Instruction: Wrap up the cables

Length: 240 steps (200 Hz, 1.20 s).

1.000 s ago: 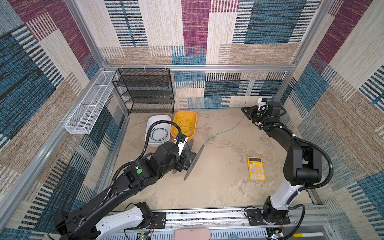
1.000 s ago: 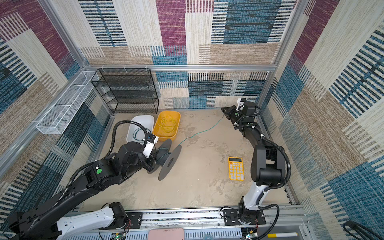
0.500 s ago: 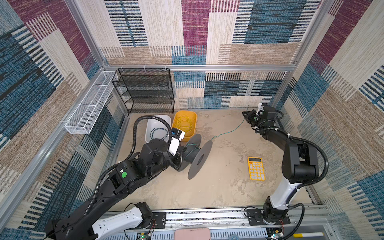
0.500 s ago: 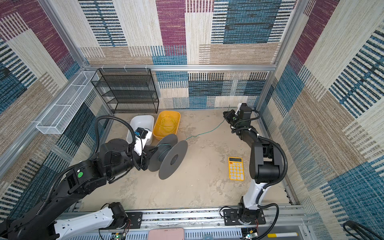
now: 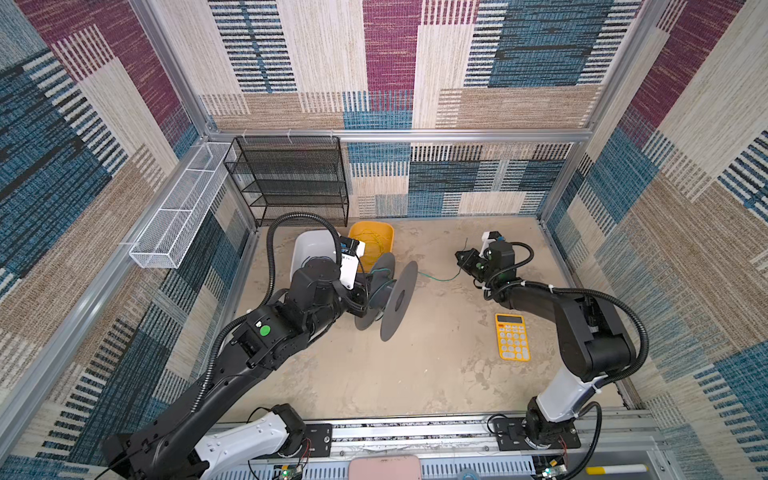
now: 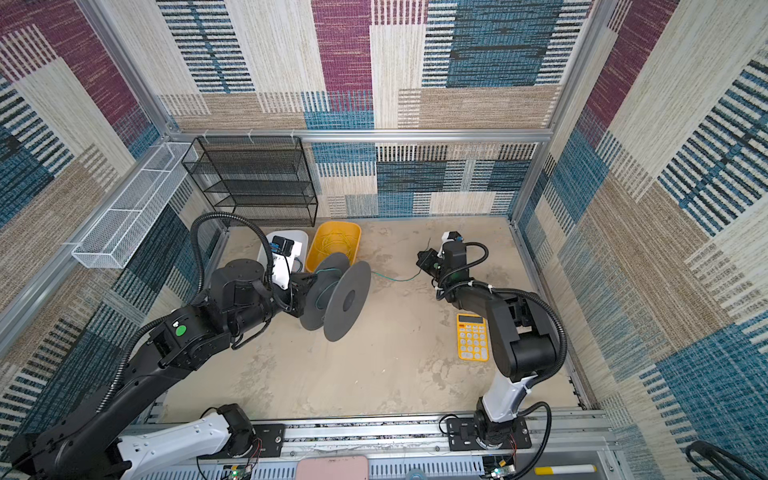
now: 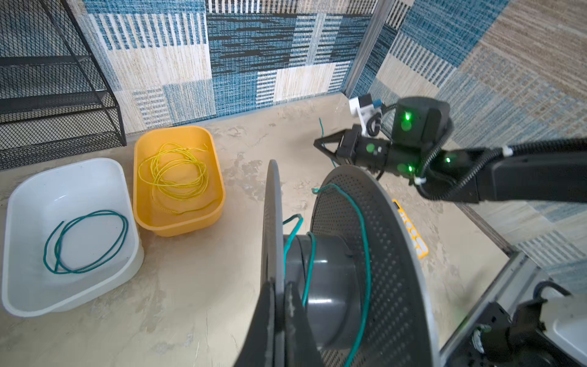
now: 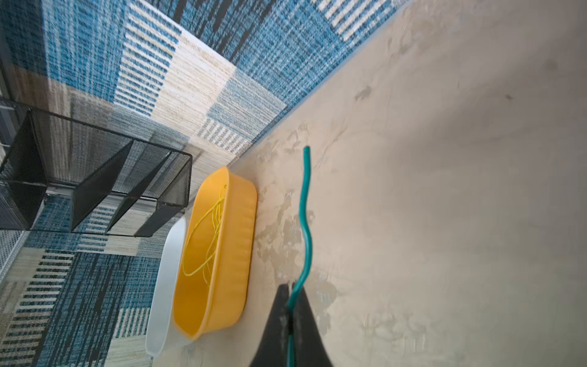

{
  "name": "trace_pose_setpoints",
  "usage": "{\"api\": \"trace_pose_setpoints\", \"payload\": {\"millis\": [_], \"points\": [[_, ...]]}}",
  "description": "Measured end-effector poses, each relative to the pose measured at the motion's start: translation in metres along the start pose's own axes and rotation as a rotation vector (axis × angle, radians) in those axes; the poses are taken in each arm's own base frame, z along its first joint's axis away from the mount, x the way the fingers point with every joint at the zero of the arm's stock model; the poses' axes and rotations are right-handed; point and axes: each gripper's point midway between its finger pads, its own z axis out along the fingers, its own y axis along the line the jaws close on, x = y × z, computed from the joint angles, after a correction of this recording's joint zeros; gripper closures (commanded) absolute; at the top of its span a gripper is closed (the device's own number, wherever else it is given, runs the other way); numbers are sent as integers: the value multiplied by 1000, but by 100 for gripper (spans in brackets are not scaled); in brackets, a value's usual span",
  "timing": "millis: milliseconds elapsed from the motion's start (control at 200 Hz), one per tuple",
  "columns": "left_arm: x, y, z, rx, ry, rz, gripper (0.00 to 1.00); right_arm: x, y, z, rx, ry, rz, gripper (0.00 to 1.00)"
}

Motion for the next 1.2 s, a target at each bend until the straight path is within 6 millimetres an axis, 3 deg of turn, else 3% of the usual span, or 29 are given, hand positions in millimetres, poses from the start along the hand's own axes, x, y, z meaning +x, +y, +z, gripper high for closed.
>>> {"api": "trace_pose_setpoints", "payload": {"millis": [160,270,431,616,726,826,911,1202], "points": [[-11,24,20,-66,-38,-86,100,35,22,-4,-24,15,-40,100],[-16,31,30,-84,-53,-117,100,47,30,-3,-38,21,-53,100],[-21,29,36,-54,-69,-150,100,49,15,9,18,-1,-46,100],[-30,42,30,-71,-100,-196,100,51,0,24,90,-15,-97,100],[-43,48,24,-82,-138,-215,100,63,-18,22,159,-6,-120,100],[-51,55,24,-91,-160,-238,100,84,-21,17,182,31,-158,100],[-54,60,28,-112,-174,-260,100,98,-14,8,192,38,-199,100],[-59,83,48,-228,-220,-309,100,140,42,-29,153,2,-345,100]]}}
